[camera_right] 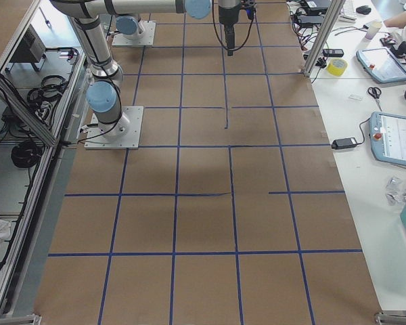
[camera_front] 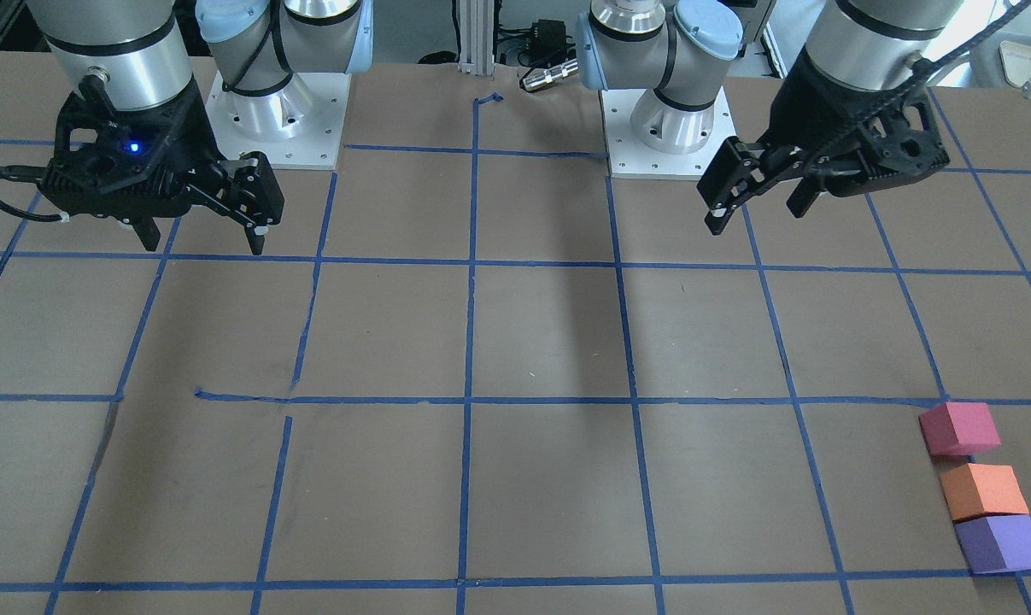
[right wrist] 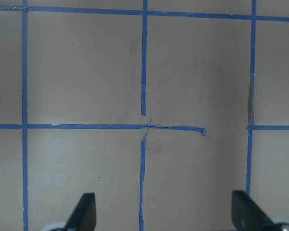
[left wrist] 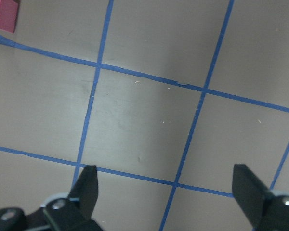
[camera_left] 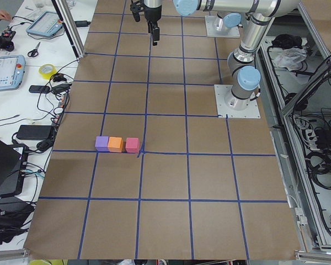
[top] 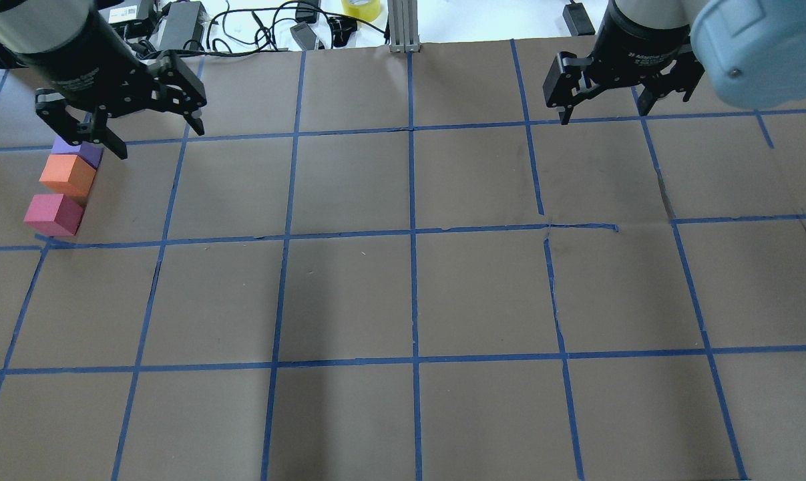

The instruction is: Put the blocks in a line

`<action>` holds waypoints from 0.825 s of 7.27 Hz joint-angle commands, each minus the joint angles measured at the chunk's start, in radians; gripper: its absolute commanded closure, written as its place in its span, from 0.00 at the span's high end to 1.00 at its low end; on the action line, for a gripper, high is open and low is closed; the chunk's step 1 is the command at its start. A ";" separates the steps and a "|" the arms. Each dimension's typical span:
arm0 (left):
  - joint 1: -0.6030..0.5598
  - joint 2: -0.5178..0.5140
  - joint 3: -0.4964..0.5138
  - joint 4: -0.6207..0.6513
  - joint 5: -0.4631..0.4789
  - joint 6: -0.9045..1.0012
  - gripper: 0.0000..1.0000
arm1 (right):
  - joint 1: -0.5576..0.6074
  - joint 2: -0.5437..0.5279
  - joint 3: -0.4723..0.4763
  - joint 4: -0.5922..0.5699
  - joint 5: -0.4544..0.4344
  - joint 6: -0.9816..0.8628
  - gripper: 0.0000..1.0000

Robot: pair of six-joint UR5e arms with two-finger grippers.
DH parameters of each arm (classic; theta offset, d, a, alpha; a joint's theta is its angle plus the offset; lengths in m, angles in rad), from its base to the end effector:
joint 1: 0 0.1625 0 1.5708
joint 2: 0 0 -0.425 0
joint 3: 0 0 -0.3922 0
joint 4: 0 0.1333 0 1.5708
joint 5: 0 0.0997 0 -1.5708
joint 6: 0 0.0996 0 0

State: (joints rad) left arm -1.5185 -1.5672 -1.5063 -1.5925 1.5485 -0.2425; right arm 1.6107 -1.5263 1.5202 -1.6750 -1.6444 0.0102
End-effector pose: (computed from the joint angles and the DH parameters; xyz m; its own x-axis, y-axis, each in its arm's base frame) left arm -0.1095 -0.5004 0.5193 -0.9567 -0.2893 0.0327 -0.2904 0.9561 -0.0397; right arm 0.1467 -0.5157 0.5017 -0.9972 -0.0216 0.0720 -0.0295 0.9934 -0.1108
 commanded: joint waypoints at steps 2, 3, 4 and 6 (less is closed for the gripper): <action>-0.072 0.001 -0.006 -0.009 0.031 -0.067 1.00 | 0.003 0.001 0.002 0.000 0.003 0.002 1.00; -0.121 -0.008 -0.014 -0.010 0.072 -0.069 1.00 | 0.003 0.002 0.005 0.003 0.009 0.002 1.00; -0.155 -0.010 -0.018 -0.004 0.085 -0.069 1.00 | 0.003 0.006 0.011 0.005 0.017 0.002 1.00; -0.160 -0.013 -0.019 -0.007 0.084 0.032 1.00 | 0.005 0.011 0.026 -0.003 0.018 0.001 1.00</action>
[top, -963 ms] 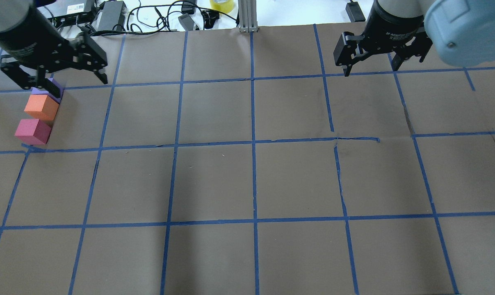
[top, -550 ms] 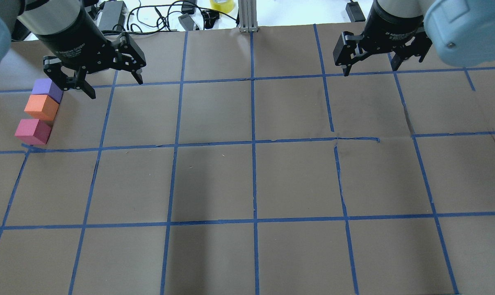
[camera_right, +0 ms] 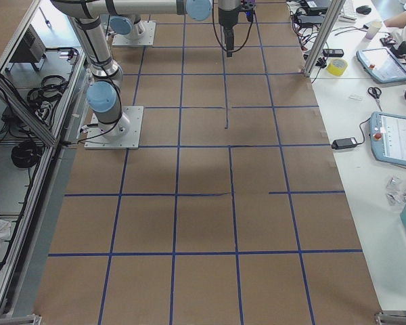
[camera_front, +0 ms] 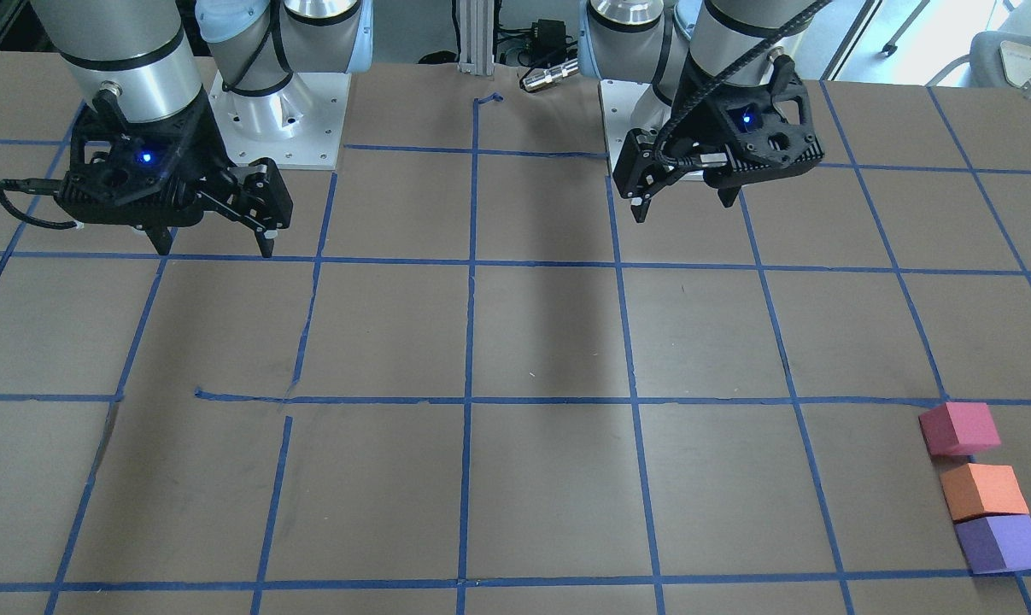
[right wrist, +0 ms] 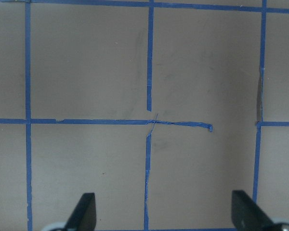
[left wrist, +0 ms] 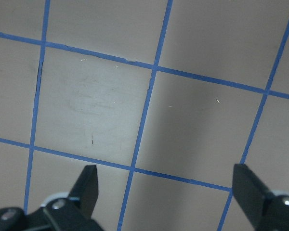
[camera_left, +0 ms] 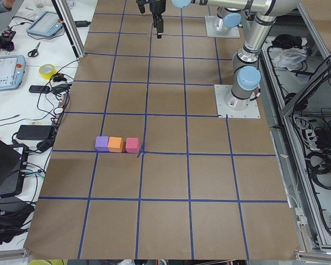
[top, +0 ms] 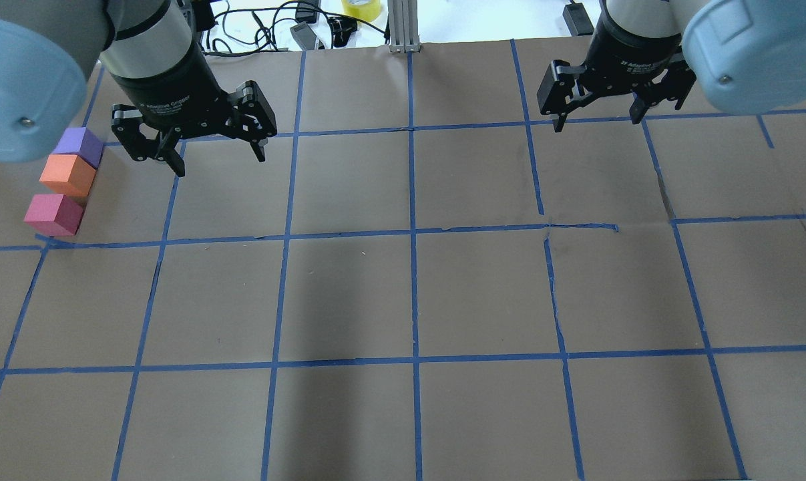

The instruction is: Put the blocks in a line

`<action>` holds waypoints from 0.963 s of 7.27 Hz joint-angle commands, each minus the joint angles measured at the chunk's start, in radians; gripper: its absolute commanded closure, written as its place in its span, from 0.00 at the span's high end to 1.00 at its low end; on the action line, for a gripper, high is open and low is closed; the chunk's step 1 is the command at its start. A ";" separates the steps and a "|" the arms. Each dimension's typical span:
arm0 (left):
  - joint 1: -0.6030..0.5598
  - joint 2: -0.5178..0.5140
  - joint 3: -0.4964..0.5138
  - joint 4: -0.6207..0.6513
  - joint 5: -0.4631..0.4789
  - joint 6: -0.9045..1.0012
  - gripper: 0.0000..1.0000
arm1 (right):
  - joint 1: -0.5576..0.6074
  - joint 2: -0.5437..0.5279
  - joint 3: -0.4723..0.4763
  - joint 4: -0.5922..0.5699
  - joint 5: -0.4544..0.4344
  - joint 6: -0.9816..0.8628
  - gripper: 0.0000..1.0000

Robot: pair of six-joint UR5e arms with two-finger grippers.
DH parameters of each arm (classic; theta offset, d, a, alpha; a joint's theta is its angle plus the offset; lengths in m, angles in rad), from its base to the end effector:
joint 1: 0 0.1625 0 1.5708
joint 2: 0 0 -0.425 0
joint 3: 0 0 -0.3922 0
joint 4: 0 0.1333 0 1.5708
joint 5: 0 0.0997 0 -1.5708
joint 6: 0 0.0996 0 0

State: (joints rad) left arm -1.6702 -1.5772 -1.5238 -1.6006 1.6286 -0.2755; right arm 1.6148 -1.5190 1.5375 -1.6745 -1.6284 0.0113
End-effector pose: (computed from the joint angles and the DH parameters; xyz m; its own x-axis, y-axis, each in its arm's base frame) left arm -0.1761 -0.4803 0.5051 -0.9830 -0.1759 -0.0527 -0.1748 0.9843 -0.0261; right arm 0.1504 -0.5158 0.4891 -0.9980 -0.0278 0.0564 -0.0326 0.9958 -0.0857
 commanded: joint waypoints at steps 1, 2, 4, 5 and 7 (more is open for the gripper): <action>-0.005 -0.012 -0.002 0.016 -0.001 0.182 1.00 | 0.000 0.005 0.009 -0.007 0.002 -0.001 1.00; 0.001 -0.027 -0.004 0.043 -0.007 0.273 1.00 | 0.000 0.005 0.009 -0.004 0.001 -0.001 1.00; 0.012 -0.032 -0.006 0.059 -0.068 0.300 1.00 | 0.000 -0.003 0.009 -0.002 0.001 -0.002 1.00; 0.027 -0.032 -0.006 0.059 -0.076 0.297 1.00 | 0.002 -0.007 0.009 0.012 0.001 -0.004 1.00; 0.030 -0.024 -0.007 0.054 -0.073 0.282 1.00 | 0.002 -0.009 0.026 -0.002 -0.013 -0.001 1.00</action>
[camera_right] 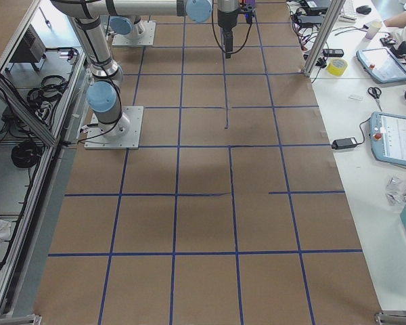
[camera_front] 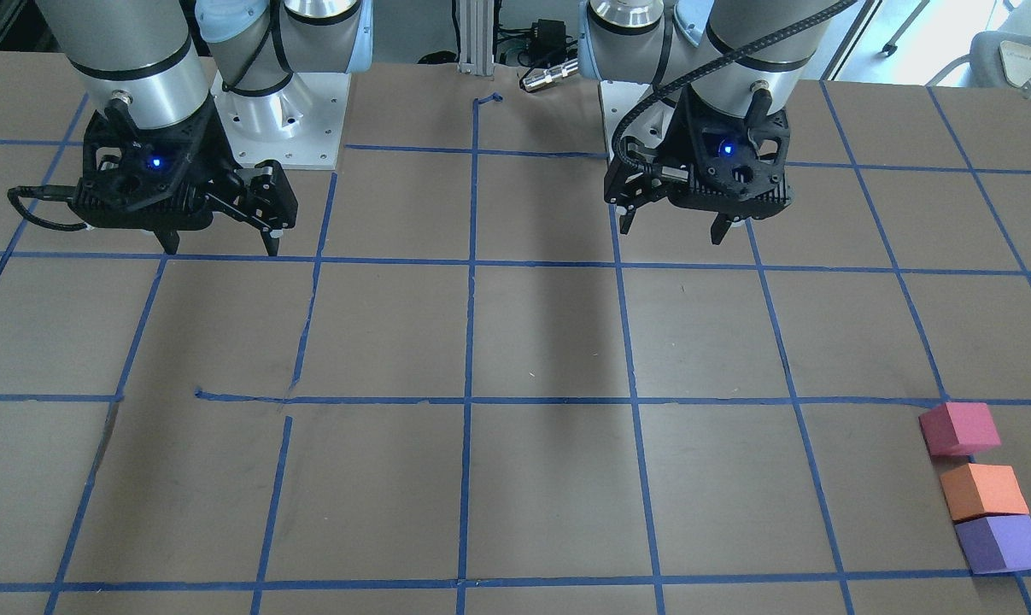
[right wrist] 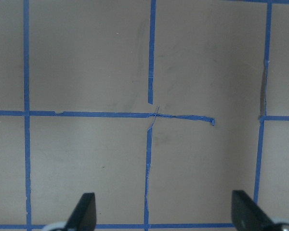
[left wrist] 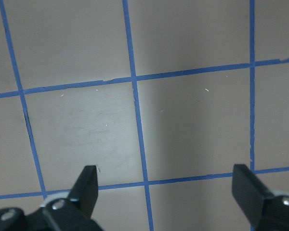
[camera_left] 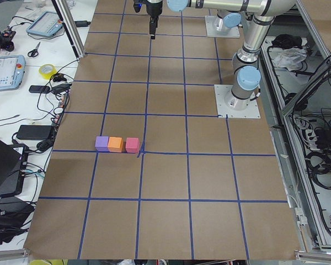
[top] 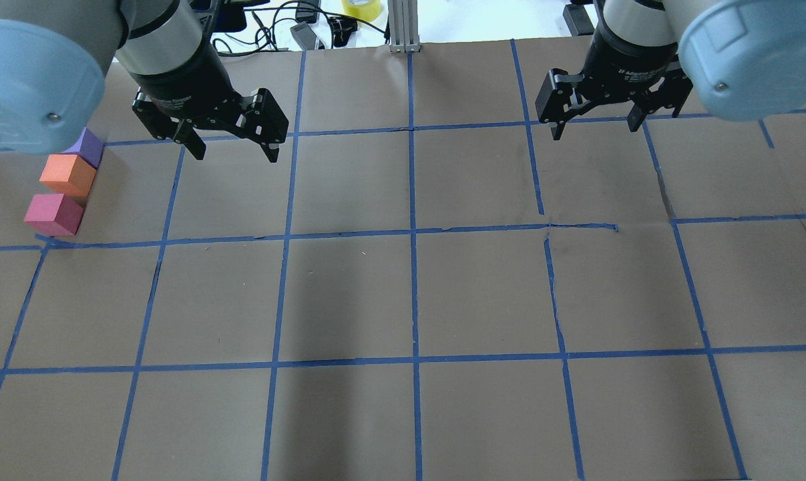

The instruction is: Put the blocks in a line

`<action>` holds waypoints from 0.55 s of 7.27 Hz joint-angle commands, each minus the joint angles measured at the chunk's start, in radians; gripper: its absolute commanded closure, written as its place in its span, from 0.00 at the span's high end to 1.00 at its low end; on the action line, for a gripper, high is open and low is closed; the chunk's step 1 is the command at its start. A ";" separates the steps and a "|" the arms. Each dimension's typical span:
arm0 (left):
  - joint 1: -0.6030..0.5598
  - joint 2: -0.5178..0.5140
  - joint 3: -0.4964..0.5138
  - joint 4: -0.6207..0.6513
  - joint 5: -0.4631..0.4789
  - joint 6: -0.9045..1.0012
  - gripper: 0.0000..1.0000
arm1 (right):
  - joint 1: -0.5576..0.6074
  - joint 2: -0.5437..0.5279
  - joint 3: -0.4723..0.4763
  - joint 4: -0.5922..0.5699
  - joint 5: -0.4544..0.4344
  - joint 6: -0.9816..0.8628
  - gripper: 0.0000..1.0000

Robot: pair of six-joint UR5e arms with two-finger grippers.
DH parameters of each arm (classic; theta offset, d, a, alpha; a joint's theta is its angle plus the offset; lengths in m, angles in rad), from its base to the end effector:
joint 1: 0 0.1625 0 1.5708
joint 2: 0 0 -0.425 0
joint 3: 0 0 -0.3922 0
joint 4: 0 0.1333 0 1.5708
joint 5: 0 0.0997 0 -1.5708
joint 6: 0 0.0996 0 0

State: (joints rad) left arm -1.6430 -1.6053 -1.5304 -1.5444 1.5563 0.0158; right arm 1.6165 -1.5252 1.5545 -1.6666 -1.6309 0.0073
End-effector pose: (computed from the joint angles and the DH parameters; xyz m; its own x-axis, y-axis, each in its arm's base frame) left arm -0.1712 -0.4987 0.4932 -0.9960 0.0883 0.0140 0.0878 0.9956 -0.0325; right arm 0.1508 -0.5111 0.4830 -0.9976 -0.0343 0.0595 -0.0383 0.9970 -0.0669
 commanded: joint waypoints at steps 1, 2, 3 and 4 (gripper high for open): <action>0.003 0.005 -0.001 -0.003 0.005 -0.014 1.00 | 0.000 -0.007 0.010 -0.010 -0.012 0.002 1.00; 0.003 0.007 -0.001 -0.003 0.002 -0.014 1.00 | -0.003 -0.018 0.010 0.002 -0.010 -0.010 1.00; 0.003 0.005 -0.001 0.001 0.001 -0.017 1.00 | -0.001 -0.019 0.010 -0.001 -0.004 -0.009 1.00; 0.003 0.008 -0.001 0.001 0.007 -0.014 1.00 | -0.001 -0.024 0.009 -0.002 -0.003 -0.009 1.00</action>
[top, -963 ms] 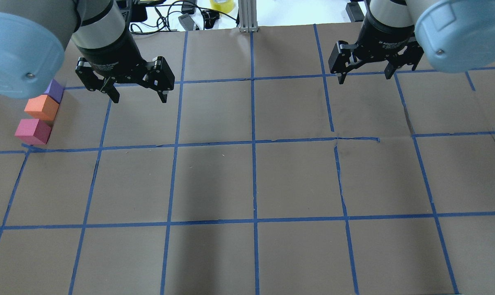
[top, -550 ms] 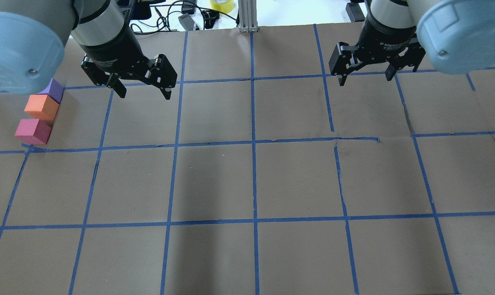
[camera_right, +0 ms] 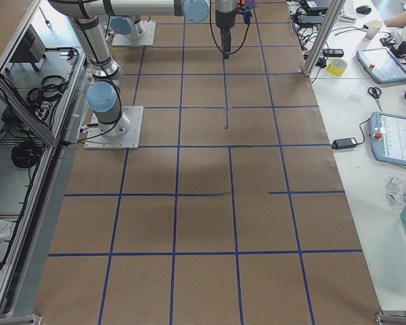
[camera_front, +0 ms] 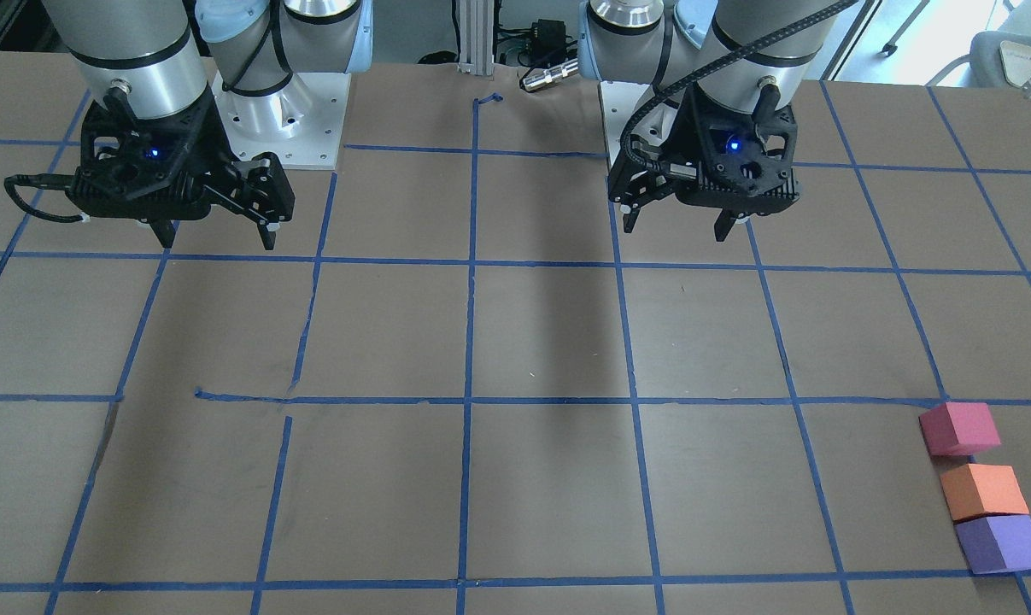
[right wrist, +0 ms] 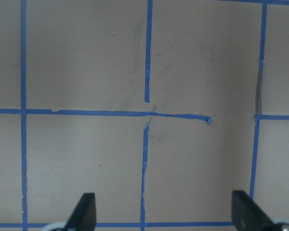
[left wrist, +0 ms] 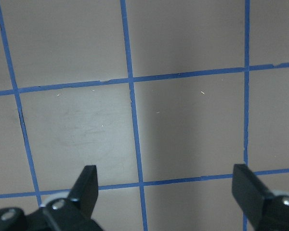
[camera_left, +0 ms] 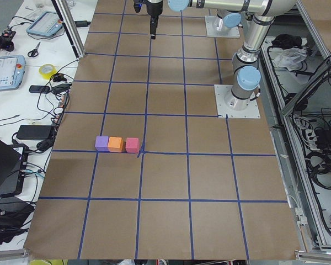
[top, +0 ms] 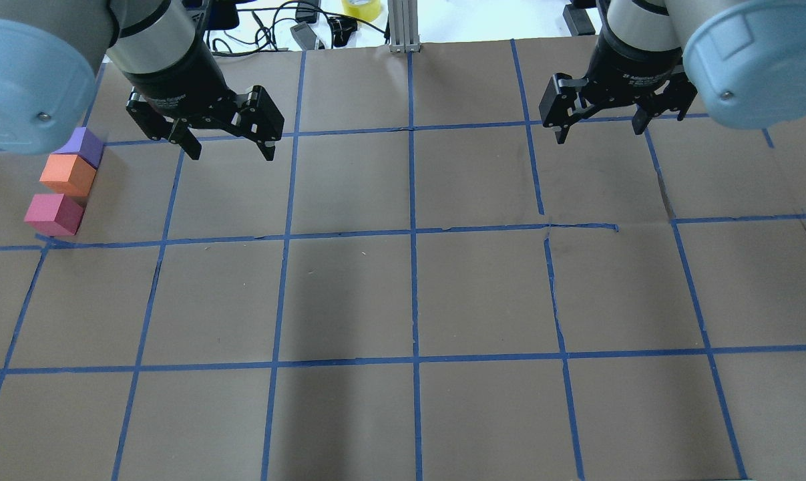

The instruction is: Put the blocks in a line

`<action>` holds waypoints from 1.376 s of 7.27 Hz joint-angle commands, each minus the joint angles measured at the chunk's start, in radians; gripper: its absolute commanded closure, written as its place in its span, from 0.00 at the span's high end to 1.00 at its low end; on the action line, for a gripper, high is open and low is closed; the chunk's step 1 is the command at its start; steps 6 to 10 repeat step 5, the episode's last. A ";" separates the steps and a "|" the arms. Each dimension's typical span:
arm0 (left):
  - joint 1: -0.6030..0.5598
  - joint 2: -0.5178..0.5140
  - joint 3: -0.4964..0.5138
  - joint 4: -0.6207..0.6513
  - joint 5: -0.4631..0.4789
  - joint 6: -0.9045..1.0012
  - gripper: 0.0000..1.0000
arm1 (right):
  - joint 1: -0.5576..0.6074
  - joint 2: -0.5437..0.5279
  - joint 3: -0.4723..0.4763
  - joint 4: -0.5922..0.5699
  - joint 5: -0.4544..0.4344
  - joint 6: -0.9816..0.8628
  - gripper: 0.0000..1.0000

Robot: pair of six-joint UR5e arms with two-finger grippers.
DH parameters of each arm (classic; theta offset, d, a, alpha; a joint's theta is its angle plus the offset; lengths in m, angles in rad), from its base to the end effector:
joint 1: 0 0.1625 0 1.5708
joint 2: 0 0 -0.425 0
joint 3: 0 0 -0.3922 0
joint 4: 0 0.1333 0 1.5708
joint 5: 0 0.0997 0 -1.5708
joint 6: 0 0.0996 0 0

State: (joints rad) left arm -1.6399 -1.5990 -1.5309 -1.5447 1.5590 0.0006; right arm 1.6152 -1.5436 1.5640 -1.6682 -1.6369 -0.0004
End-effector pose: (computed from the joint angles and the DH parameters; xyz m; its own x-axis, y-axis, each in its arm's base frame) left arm -0.1692 -0.4971 0.4962 -0.9975 0.0701 0.0118 0.0696 0.9969 -0.0378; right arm 0.1493 -0.5046 0.4879 -0.9970 -0.0396 0.0659 -0.0447 0.9960 -0.0769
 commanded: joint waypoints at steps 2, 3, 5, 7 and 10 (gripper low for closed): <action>0.000 0.008 0.000 -0.002 0.009 0.001 1.00 | -0.004 -0.006 -0.001 -0.010 0.006 0.000 1.00; 0.000 0.010 0.000 0.004 0.007 0.001 1.00 | -0.005 -0.006 -0.001 -0.008 0.011 0.000 1.00; 0.000 0.011 0.000 0.003 0.009 -0.002 1.00 | -0.003 -0.013 -0.001 -0.008 -0.001 -0.001 1.00; 0.000 0.011 0.000 0.003 0.009 -0.002 1.00 | -0.003 -0.013 -0.001 -0.008 -0.001 -0.001 1.00; 0.000 0.011 0.000 0.003 0.009 -0.002 1.00 | -0.003 -0.013 -0.001 -0.008 -0.001 -0.001 1.00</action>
